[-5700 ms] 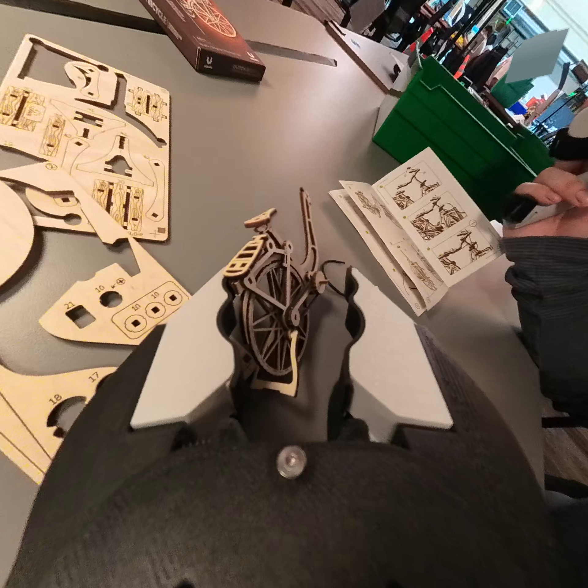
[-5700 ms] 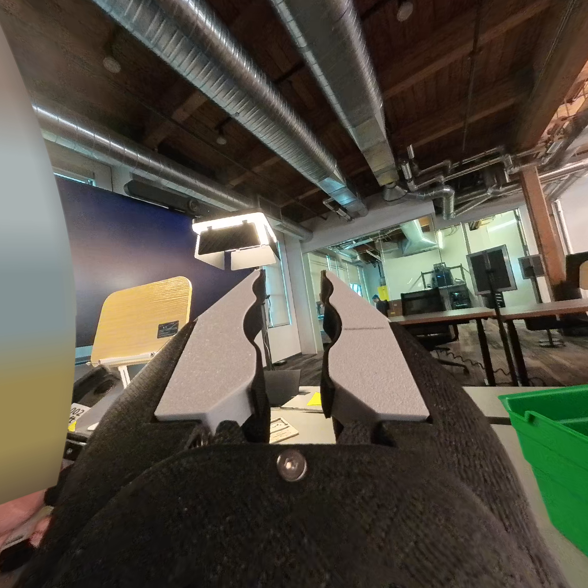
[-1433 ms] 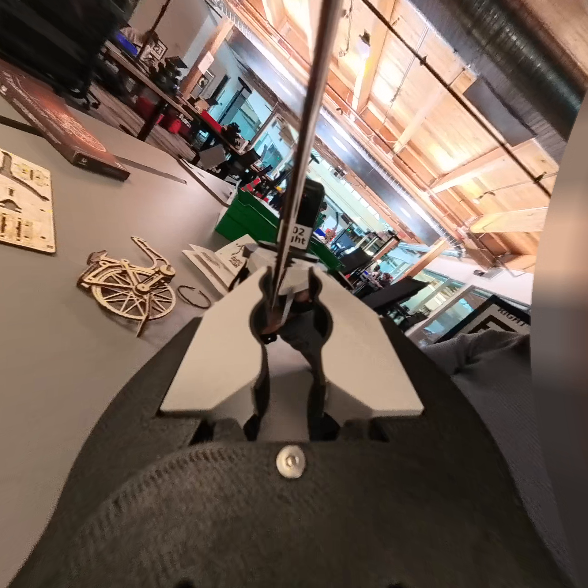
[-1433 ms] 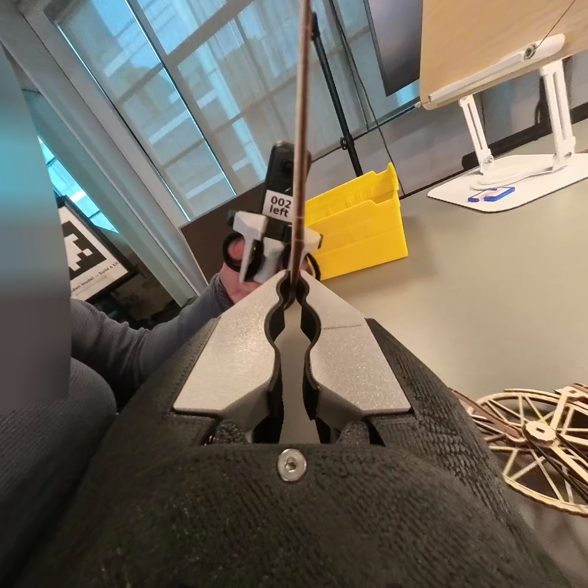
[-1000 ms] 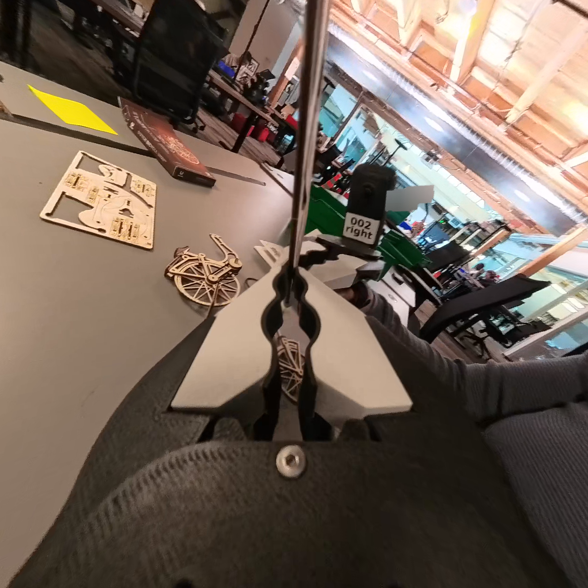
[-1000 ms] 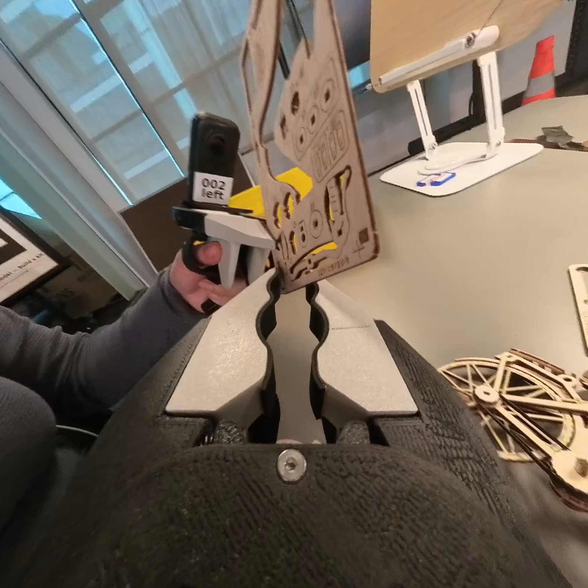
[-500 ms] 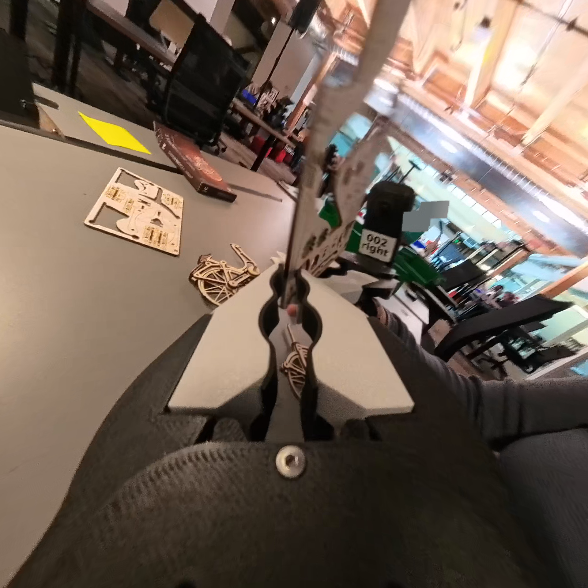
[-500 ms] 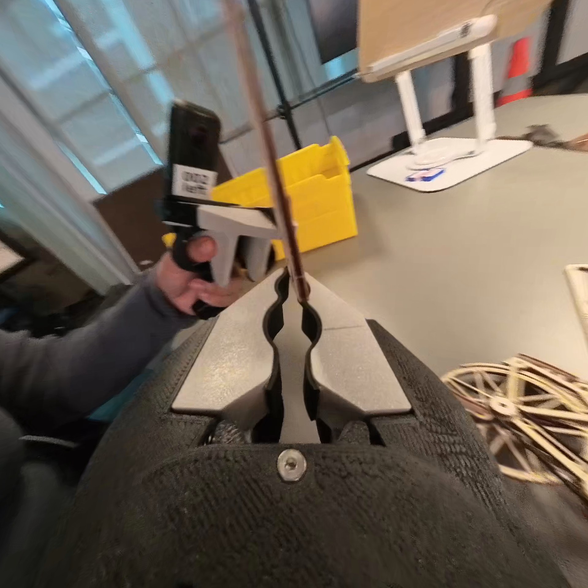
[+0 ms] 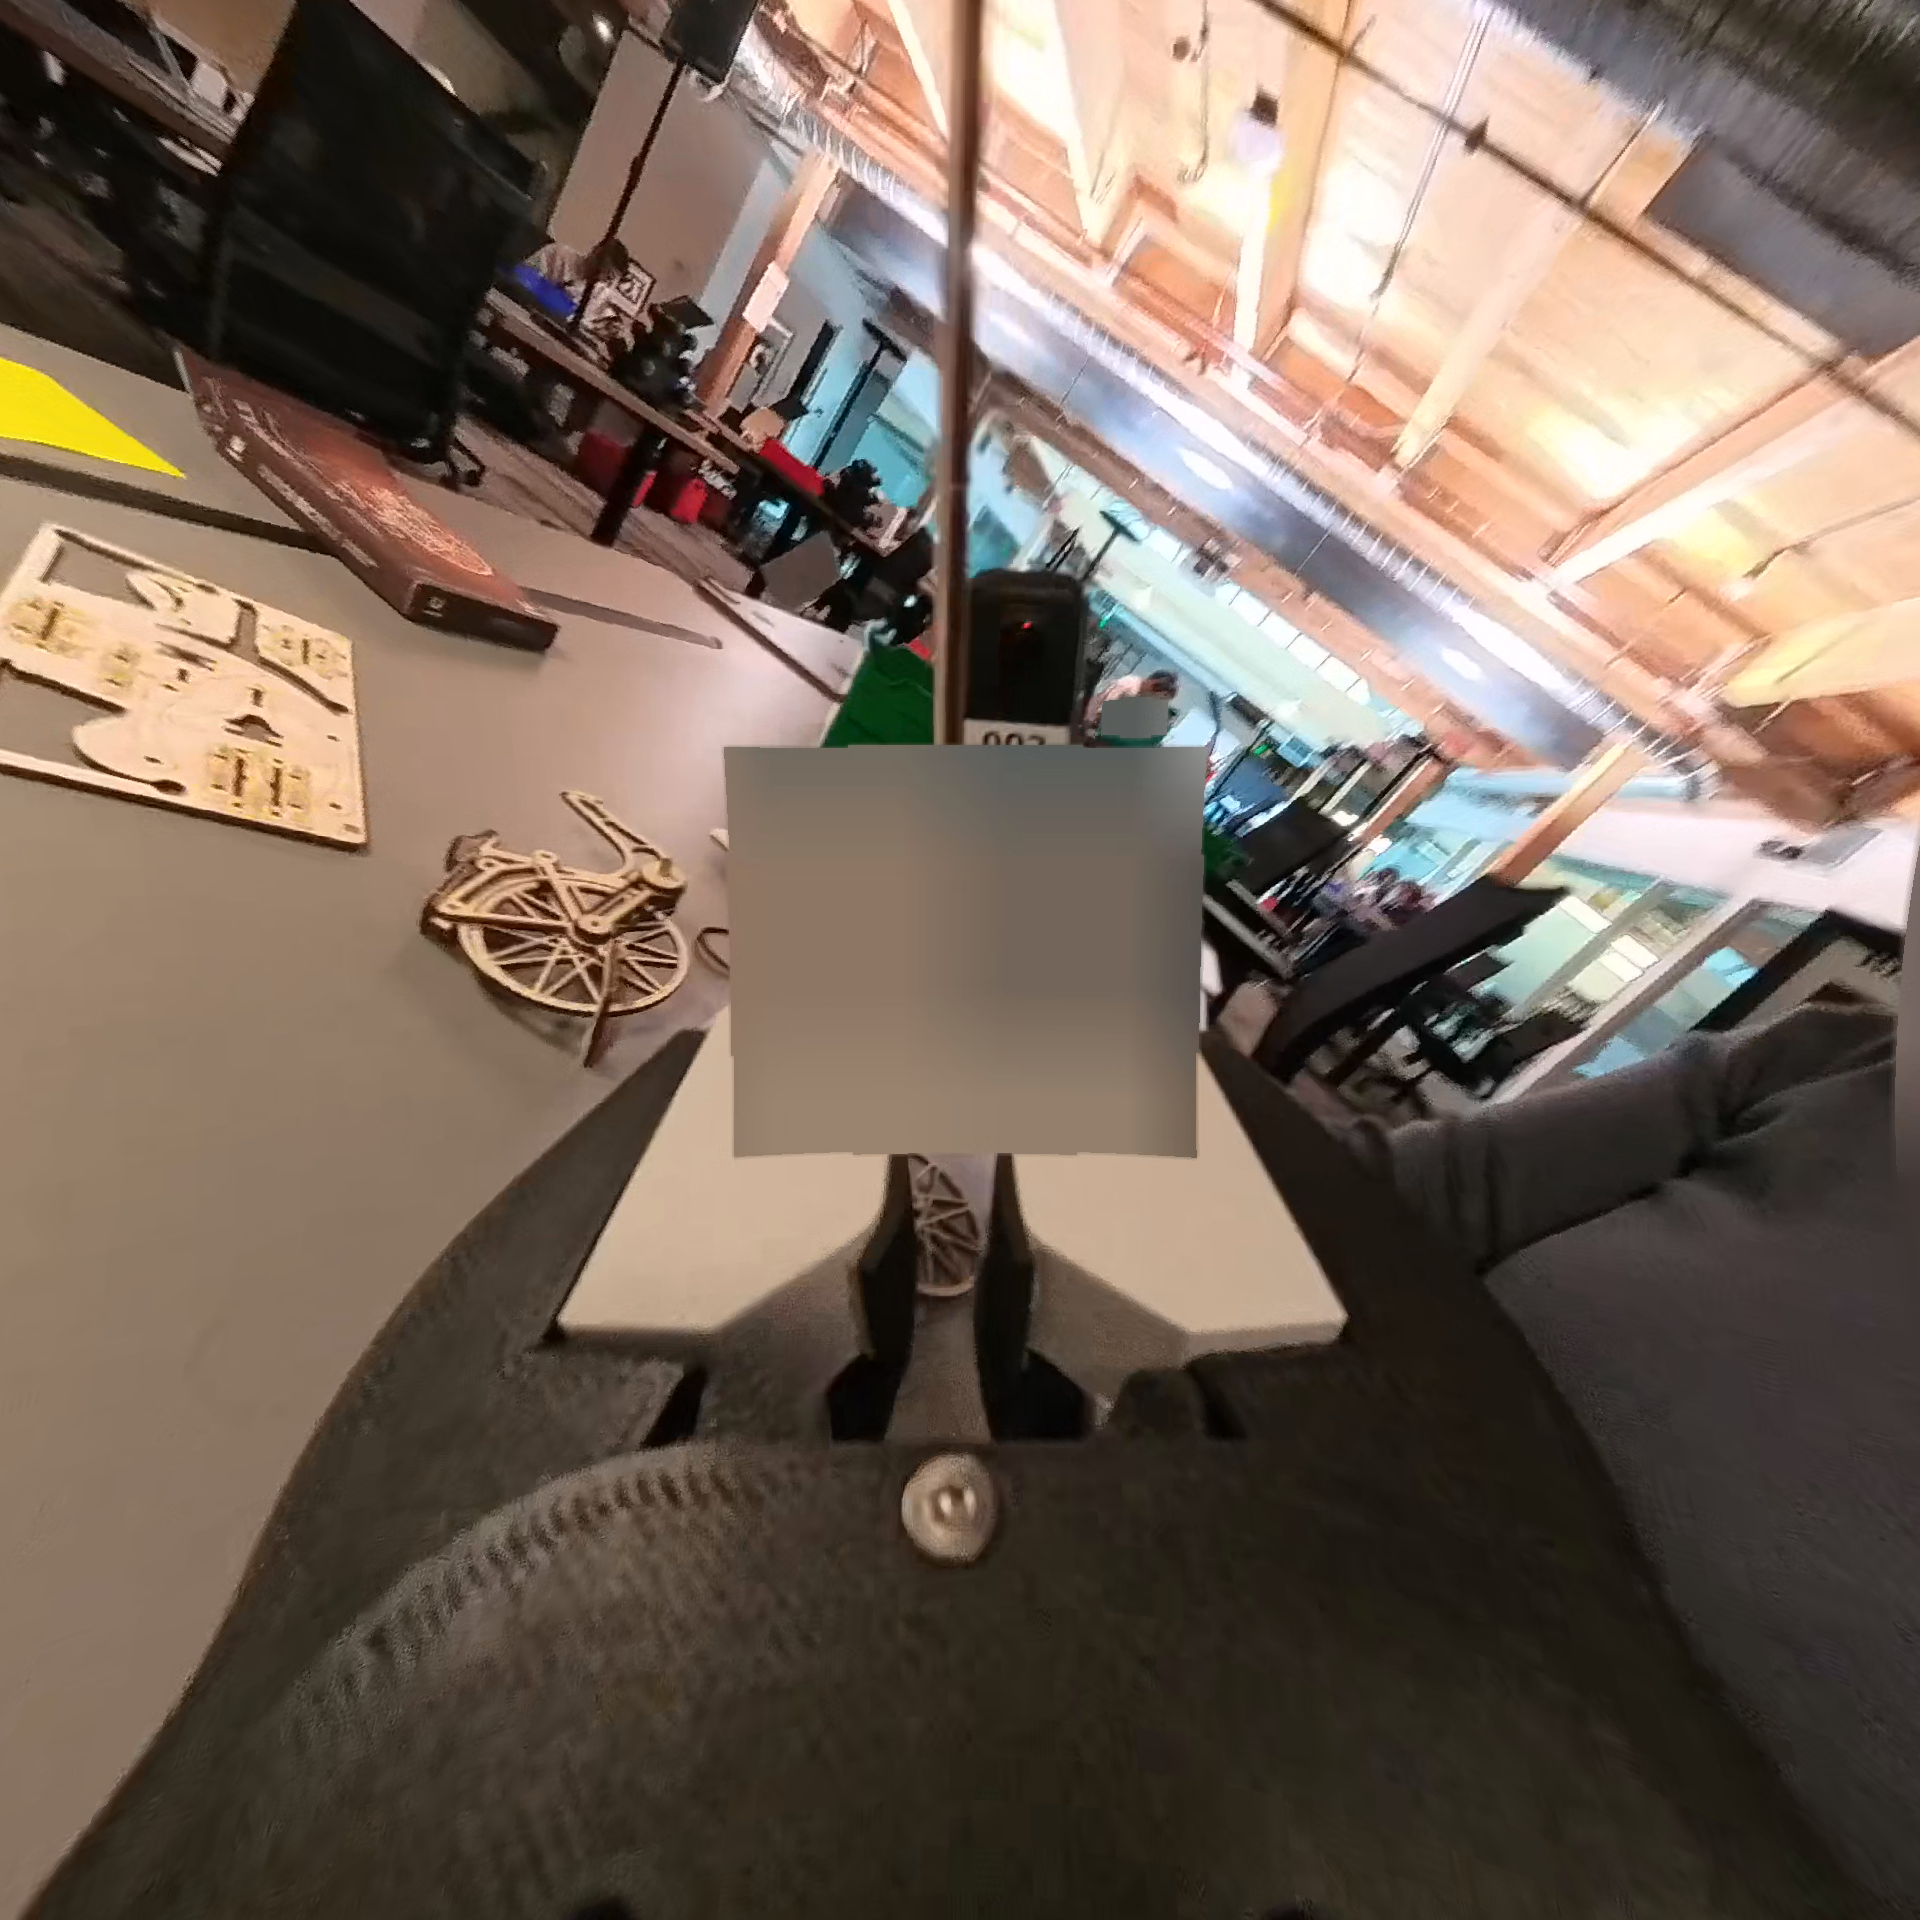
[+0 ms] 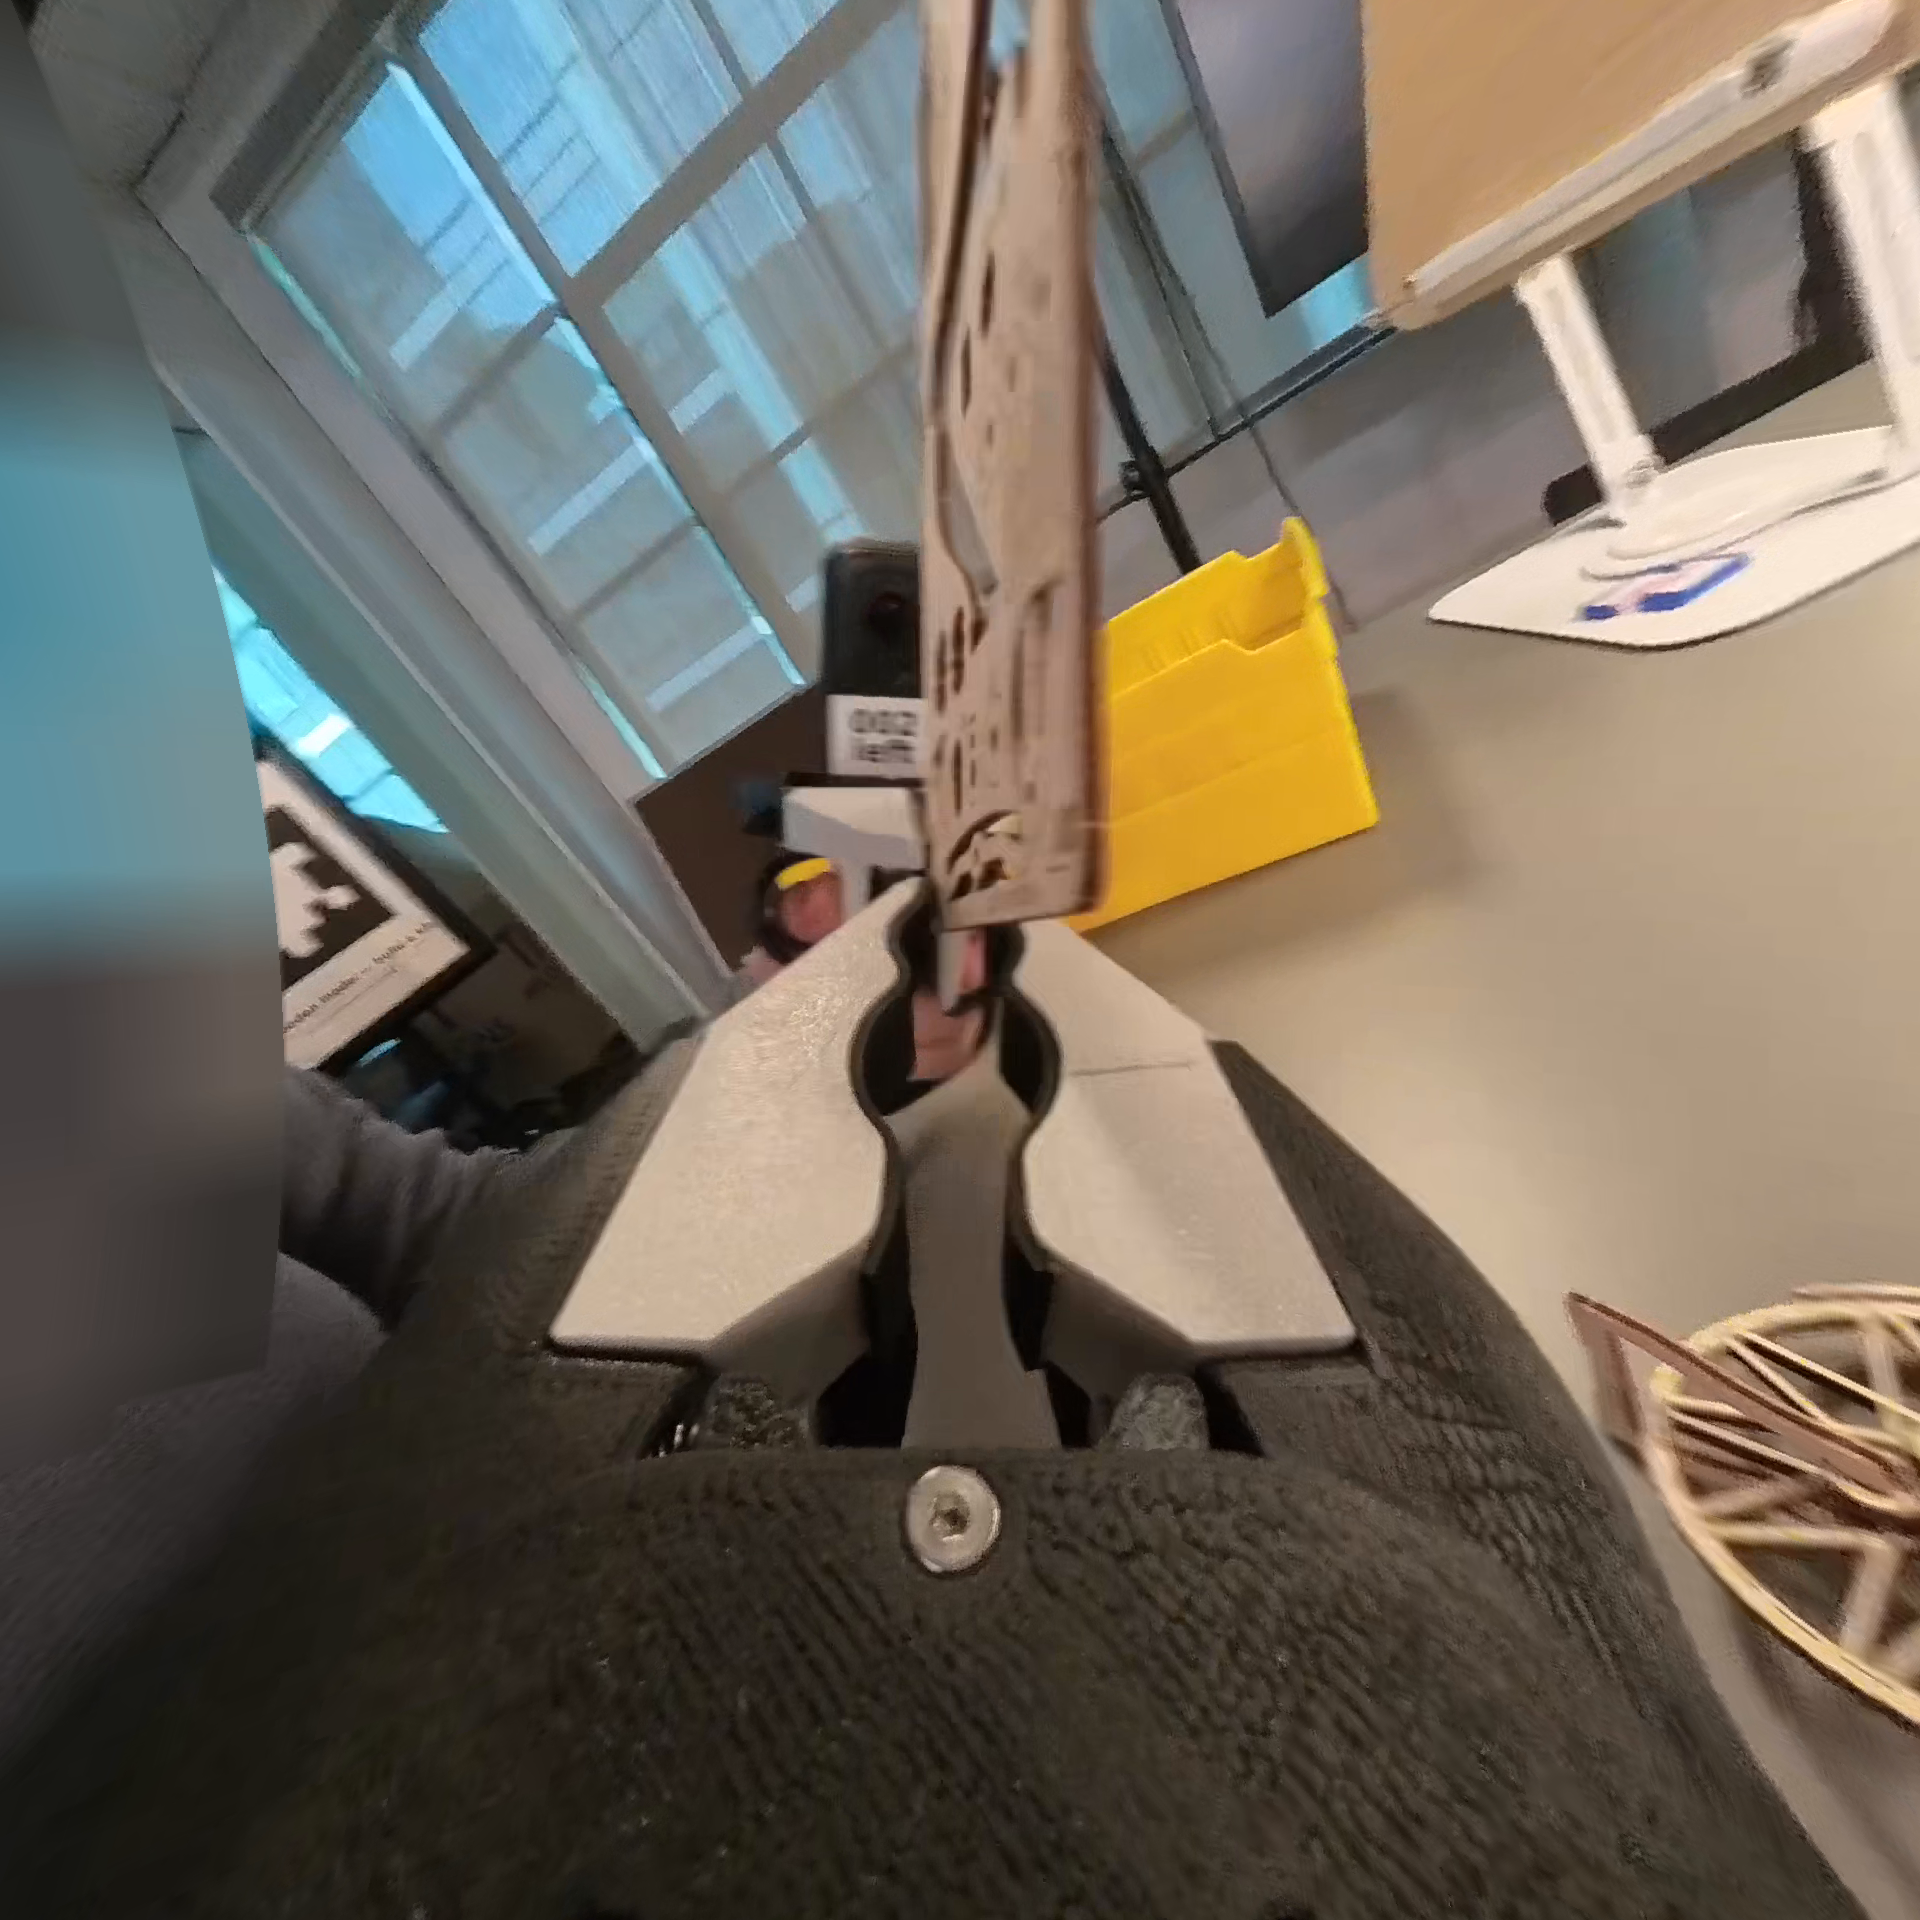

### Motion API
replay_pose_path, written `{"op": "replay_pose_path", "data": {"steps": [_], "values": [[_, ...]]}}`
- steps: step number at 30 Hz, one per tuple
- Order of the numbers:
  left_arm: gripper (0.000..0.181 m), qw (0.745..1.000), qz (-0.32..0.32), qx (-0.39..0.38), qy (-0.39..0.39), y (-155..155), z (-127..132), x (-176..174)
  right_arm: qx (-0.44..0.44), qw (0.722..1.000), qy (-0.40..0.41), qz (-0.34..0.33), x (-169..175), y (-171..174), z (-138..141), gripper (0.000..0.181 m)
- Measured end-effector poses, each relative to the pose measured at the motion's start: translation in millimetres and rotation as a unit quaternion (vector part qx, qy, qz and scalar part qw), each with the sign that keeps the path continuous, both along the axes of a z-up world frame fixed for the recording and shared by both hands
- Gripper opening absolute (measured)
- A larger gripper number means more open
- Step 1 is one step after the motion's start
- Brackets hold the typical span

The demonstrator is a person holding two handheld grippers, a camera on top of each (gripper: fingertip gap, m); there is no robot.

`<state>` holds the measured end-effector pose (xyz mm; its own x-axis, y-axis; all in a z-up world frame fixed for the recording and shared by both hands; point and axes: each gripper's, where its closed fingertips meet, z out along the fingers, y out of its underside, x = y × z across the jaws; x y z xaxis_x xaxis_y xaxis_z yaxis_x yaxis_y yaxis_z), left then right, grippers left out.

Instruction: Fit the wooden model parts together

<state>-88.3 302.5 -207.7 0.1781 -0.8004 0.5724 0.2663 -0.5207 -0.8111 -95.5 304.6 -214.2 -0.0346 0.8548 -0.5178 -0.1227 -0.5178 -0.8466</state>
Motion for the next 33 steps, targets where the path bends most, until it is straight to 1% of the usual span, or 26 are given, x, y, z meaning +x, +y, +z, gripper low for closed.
{"op": "replay_pose_path", "data": {"steps": [2, 3, 4, 5, 6, 8, 9, 10, 11, 13, 16, 21, 23, 25, 26, 27, 28, 30, 33], "values": [[0.002, 1.000, -0.001, 0.008, 0.023, -1.9, 0.5, -1.4, 0.014, 0.999, -0.041, -0.033, 5.2, 11.6, -9.4, 0.048], [0.001, 0.999, -0.007, 0.010, 0.036, -3.7, -0.1, -1.9, 0.018, 0.998, -0.054, -0.033, 9.2, 14.0, -12.1, 0.057], [0.001, 0.998, -0.017, 0.014, 0.054, -6.8, -1.5, -1.4, 0.019, 0.998, -0.047, -0.025, 13.2, 13.2, -8.8, 0.058], [0.001, 0.997, -0.031, 0.016, 0.073, -11.0, -3.5, 0.2, 0.020, 0.999, -0.034, -0.018, 16.7, 11.4, -3.4, 0.057], [0.001, 0.995, -0.045, 0.018, 0.089, -15.2, -5.1, 2.1, 0.026, 0.999, -0.027, -0.010, 19.4, 8.7, 0.5, 0.051], [0.002, 0.991, -0.070, 0.023, 0.115, -23.6, -8.1, 6.6, 0.042, 0.999, -0.028, 0.014, 21.9, 0.0, 3.3, 0.024], [0.002, 0.989, -0.071, 0.025, 0.131, -24.5, -10.8, 7.4, 0.046, 0.998, -0.030, 0.030, 22.0, -5.8, 2.9, 0.014], [0.002, 0.987, -0.071, 0.027, 0.145, -25.1, -13.4, 7.3, 0.046, 0.997, -0.032, 0.045, 21.8, -11.0, 2.2, 0.005], [0.002, 0.985, -0.074, 0.027, 0.151, -26.4, -14.4, 7.0, 0.044, 0.997, -0.030, 0.056, 21.5, -14.8, 2.0, 0.002], [0.001, 0.986, -0.071, 0.030, 0.150, -27.6, -13.2, 5.5, 0.040, 0.996, -0.023, 0.071, 20.6, -19.4, 3.5, 0.000], [0.002, 0.987, -0.035, 0.037, 0.154, -21.9, -13.8, 2.9, 0.058, 0.997, -0.028, 0.051, 17.9, -15.8, 3.8, 0.000], [0.003, 0.991, 0.019, 0.054, 0.124, -18.9, -9.3, -1.9, 0.094, 0.995, -0.024, 0.020, 13.1, -13.9, 9.0, 0.000], [0.003, 0.993, 0.012, 0.055, 0.101, -23.6, -5.1, -3.9, 0.113, 0.993, -0.010, 0.017, 11.0, -17.9, 12.9, 0.000], [0.001, 0.995, -0.017, 0.050, 0.079, -31.3, -1.3, -4.4, 0.110, 0.994, 0.011, 0.022, 7.6, -22.5, 16.9, 0.004], [0.001, 0.995, -0.028, 0.047, 0.079, -34.0, -1.8, -2.7, 0.103, 0.994, 0.005, 0.038, 4.1, -26.5, 13.3, 0.008], [0.001, 0.994, -0.034, 0.046, 0.089, -35.2, -4.6, -0.7, 0.098, 0.994, -0.007, 0.051, 0.2, -29.5, 7.9, 0.006], [0.001, 0.994, -0.030, 0.050, 0.096, -34.3, -5.7, -1.5, 0.098, 0.994, -0.002, 0.052, -0.5, -30.2, 7.2, 0.001], [0.001, 0.993, -0.028, 0.054, 0.101, -34.3, -4.4, -1.1, 0.092, 0.994, 0.004, 0.063, 0.2, -31.9, 8.2, 0.000], [0.002, 0.993, -0.004, 0.052, 0.110, -28.0, -3.0, 0.3, 0.109, 0.993, 0.000, 0.042, 1.7, -27.2, 9.8, 0.000]]}}
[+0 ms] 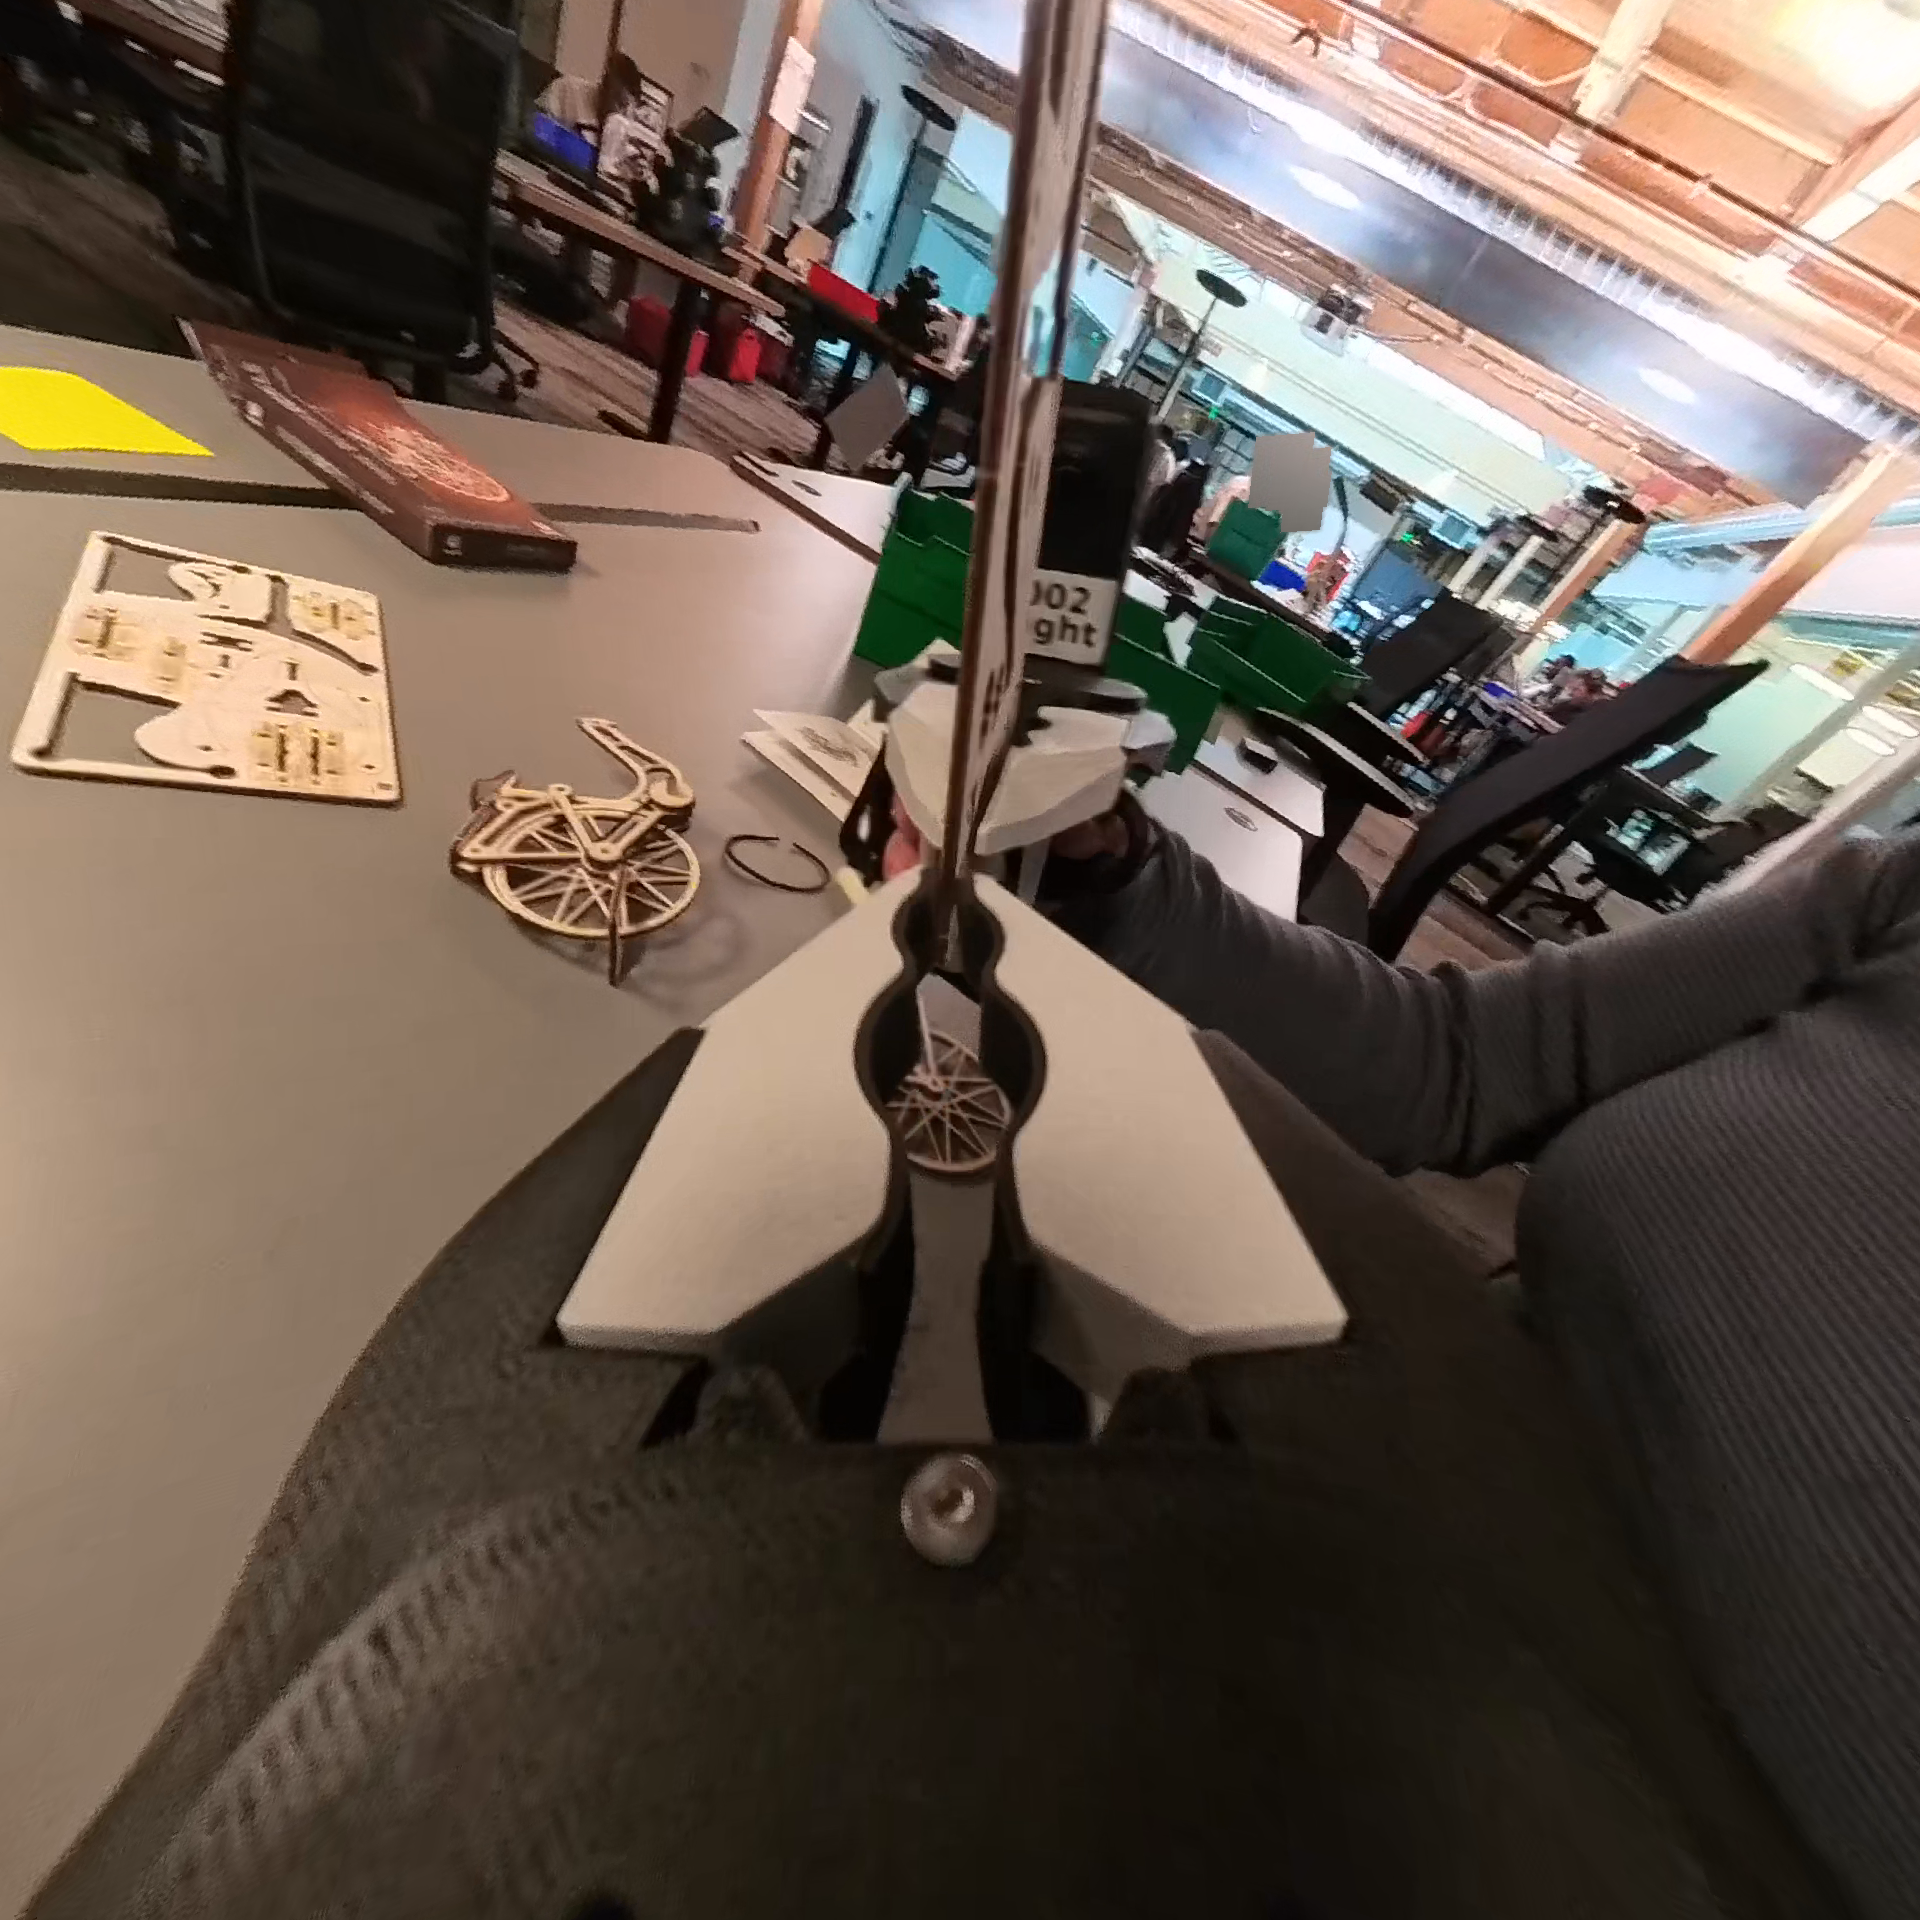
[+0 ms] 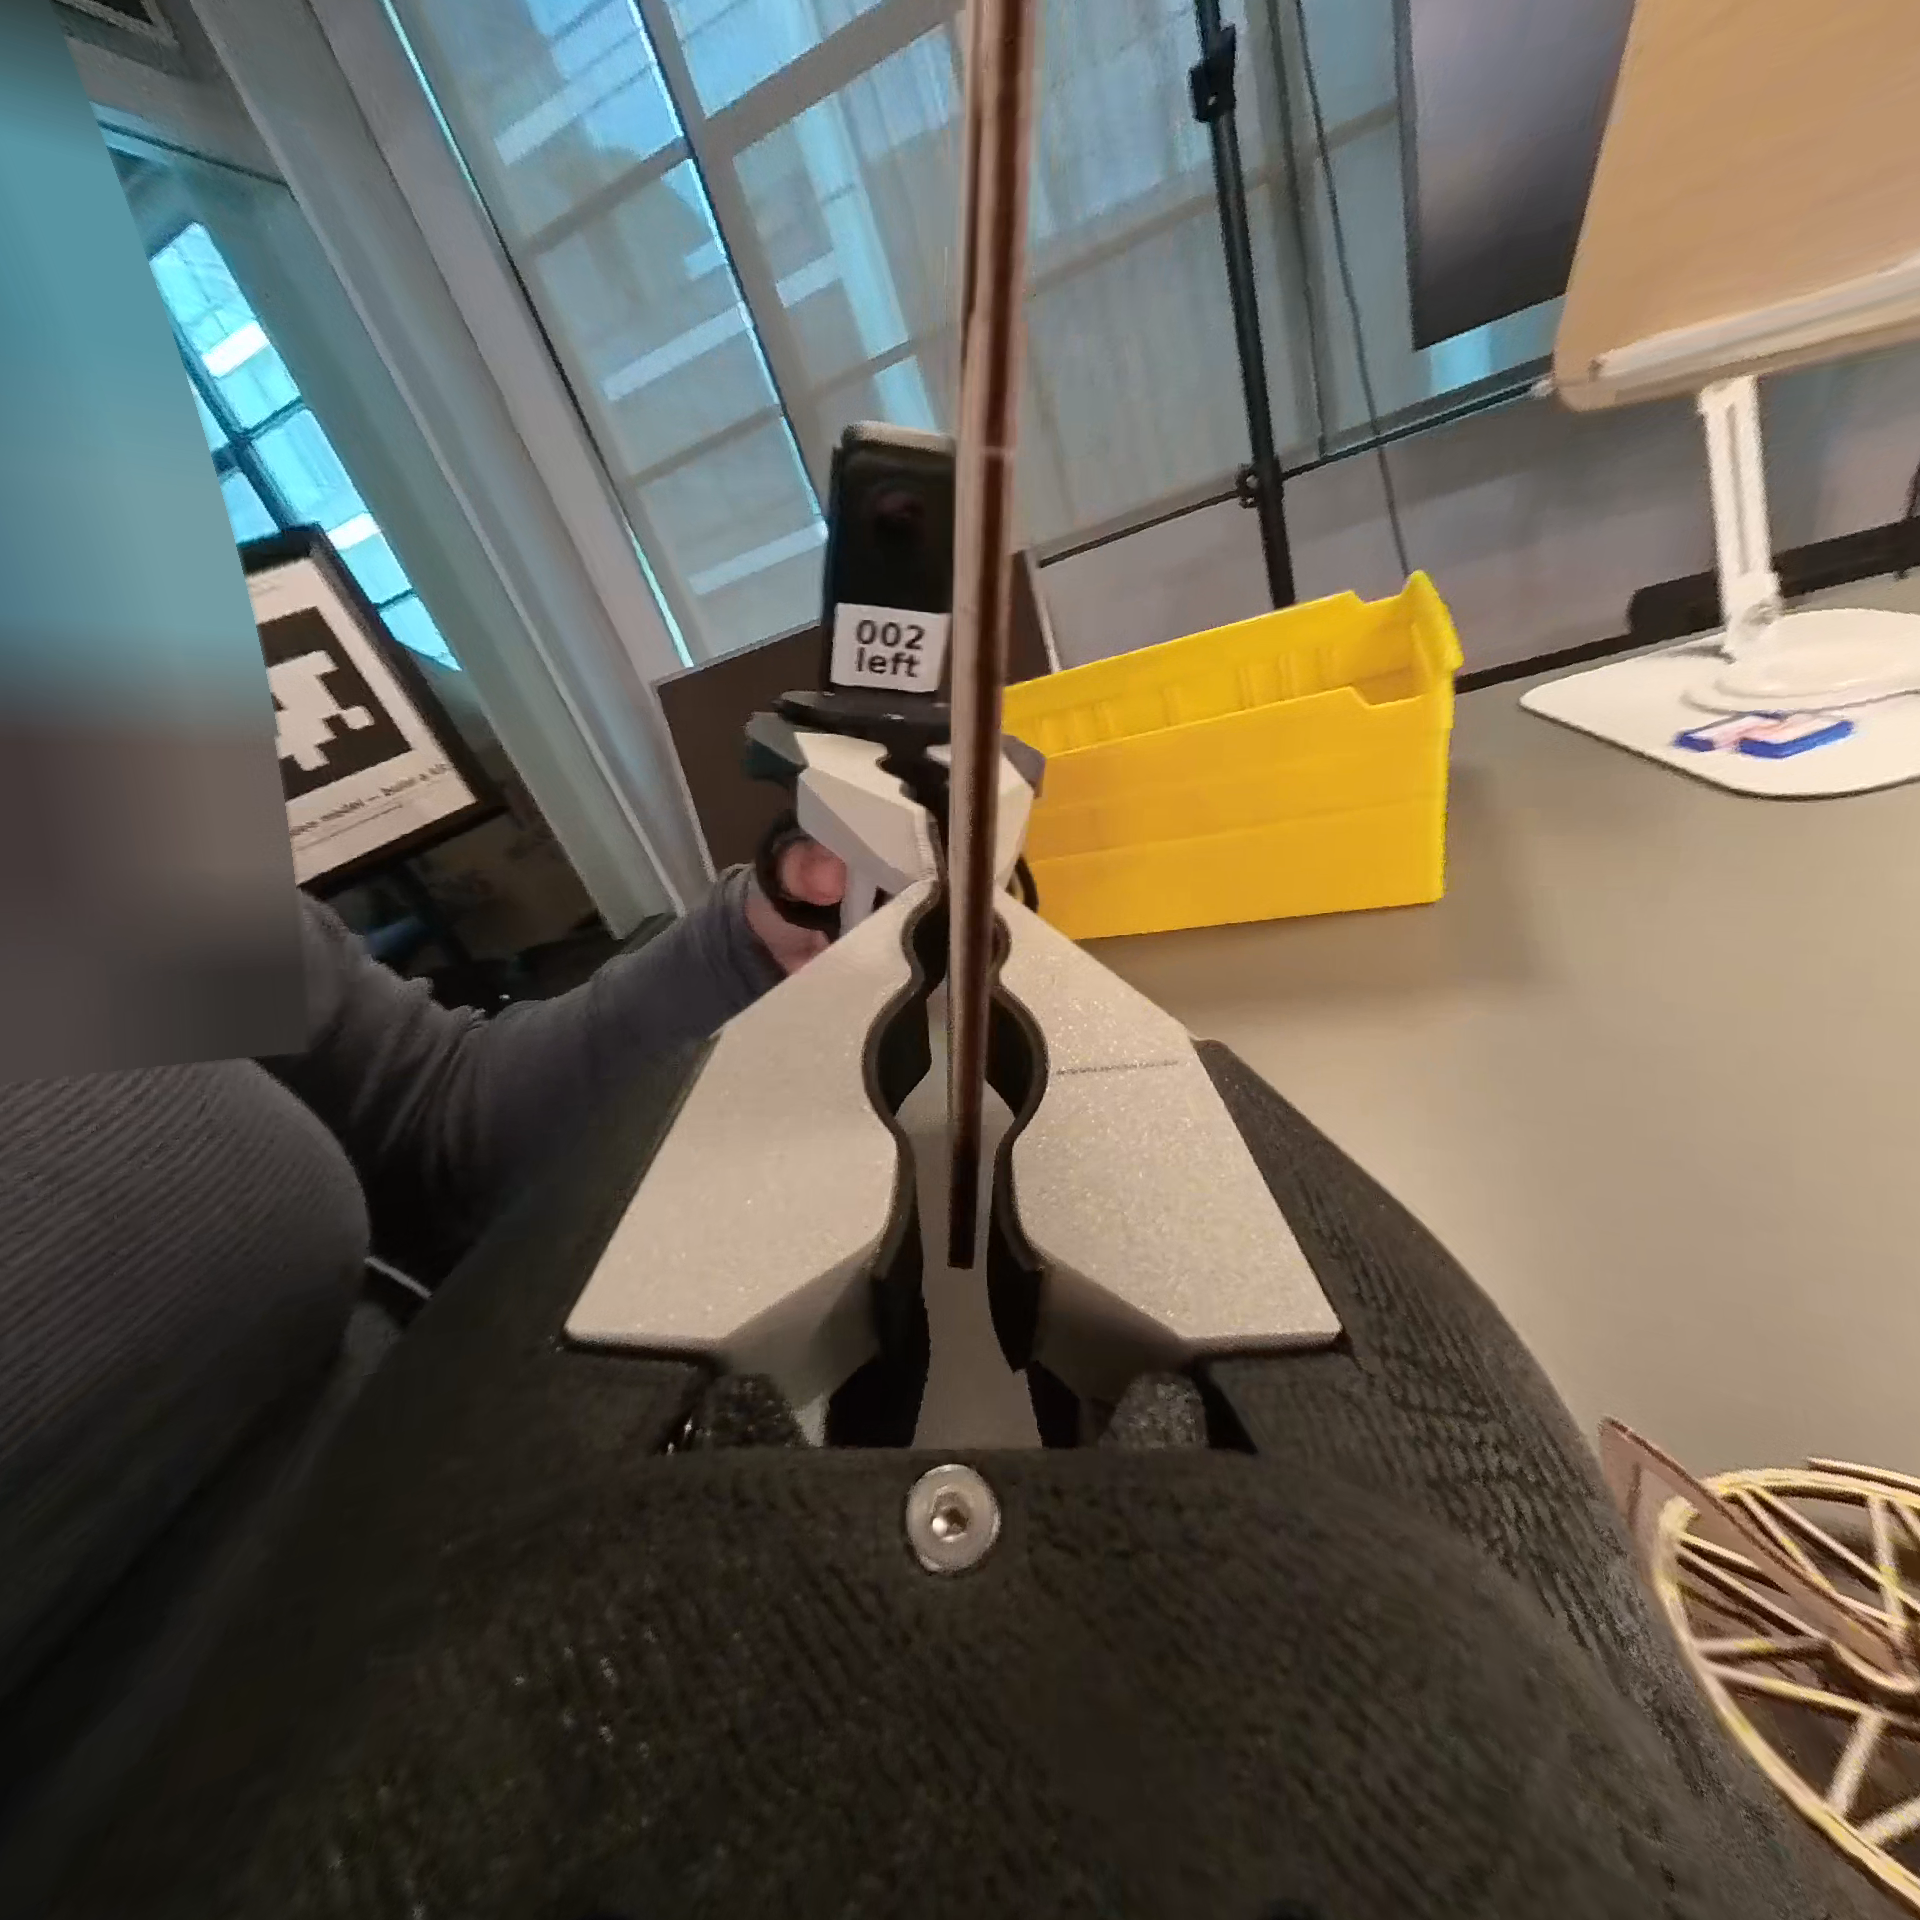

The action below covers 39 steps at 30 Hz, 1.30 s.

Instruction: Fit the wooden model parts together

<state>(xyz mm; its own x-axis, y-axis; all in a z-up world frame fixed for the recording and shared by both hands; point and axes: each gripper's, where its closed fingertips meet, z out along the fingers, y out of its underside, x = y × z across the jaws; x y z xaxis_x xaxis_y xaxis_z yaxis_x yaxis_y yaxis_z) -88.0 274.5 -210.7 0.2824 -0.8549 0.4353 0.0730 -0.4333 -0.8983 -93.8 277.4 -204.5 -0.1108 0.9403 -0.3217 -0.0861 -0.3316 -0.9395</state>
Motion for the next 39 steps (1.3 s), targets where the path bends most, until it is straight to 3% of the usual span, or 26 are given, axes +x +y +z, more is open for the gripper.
{"op": "replay_pose_path", "data": {"steps": [10, 15, 20, 24, 33, 39], "values": [[0.005, 0.988, 0.119, 0.077, 0.060, 20.6, -0.7, -2.9, 0.073, 0.992, -0.003, -0.107, -1.6, 17.8, 4.6, 0.000], [0.006, 0.988, 0.131, 0.055, 0.053, 25.3, -3.4, -4.2, 0.068, 0.990, -0.003, -0.122, -3.2, 21.3, 1.6, 0.000], [0.003, 0.996, 0.089, 0.023, -0.017, 19.8, 3.7, -4.7, 0.022, 0.995, 0.036, -0.092, -2.1, 18.4, 7.0, 0.000], [0.003, 0.993, 0.116, 0.023, -0.030, 24.2, 1.6, -7.1, 0.014, 0.995, 0.031, -0.098, -4.2, 20.0, 4.5, 0.000], [0.005, 0.977, 0.201, 0.028, 0.062, 39.5, -14.2, -11.0, 0.018, 0.990, -0.004, -0.142, -9.0, 31.2, -10.3, 0.002], [0.003, 0.944, 0.280, 0.056, 0.166, 53.5, -29.9, -12.2, 0.047, 0.982, -0.048, -0.176, -10.2, 41.3, -23.8, 0.001]]}}
